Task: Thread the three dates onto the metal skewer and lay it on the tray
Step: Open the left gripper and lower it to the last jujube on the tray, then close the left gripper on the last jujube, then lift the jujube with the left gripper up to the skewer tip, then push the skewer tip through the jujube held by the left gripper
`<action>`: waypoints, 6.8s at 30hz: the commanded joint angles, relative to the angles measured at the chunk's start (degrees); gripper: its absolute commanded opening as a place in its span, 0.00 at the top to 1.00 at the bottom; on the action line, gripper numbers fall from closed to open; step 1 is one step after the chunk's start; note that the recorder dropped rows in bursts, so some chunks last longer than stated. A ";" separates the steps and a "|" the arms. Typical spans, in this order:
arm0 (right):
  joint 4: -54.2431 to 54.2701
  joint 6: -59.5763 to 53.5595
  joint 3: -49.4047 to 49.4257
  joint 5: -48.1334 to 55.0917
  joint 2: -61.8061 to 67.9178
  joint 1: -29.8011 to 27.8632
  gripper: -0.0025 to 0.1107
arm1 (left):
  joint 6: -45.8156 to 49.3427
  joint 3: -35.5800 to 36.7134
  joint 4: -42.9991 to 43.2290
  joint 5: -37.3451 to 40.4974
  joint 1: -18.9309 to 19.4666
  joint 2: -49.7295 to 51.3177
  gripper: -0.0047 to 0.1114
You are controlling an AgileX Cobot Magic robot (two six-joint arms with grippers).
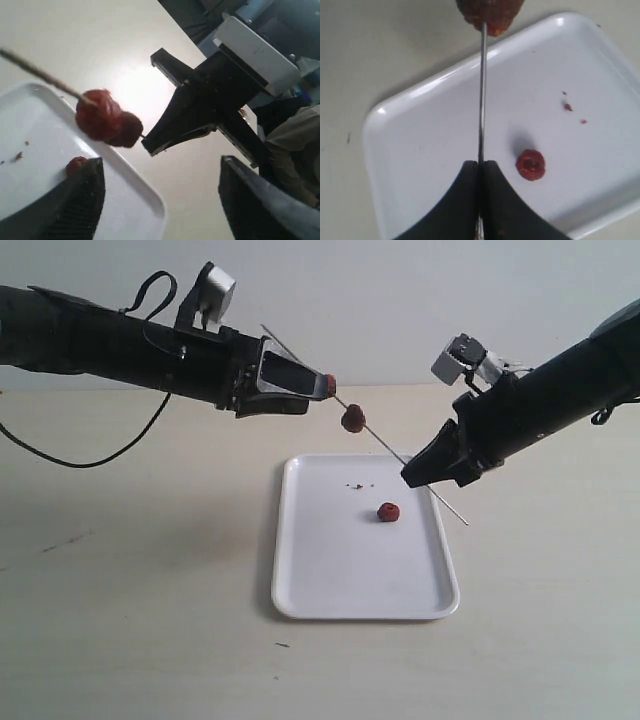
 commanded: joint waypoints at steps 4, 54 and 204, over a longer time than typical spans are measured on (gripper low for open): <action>0.94 9.96 -0.02 -11.58 -0.84 -0.64 0.98 | 0.32 -0.28 2.10 -5.79 0.13 -0.65 0.40; -23.85 39.89 0.10 -18.01 -5.52 -4.04 0.98 | -59.76 -48.81 80.58 -2.41 -29.89 26.65 0.43; -7.19 3.39 0.10 1.91 -1.30 -3.94 0.98 | -42.73 -48.81 21.81 4.24 2.43 19.64 0.75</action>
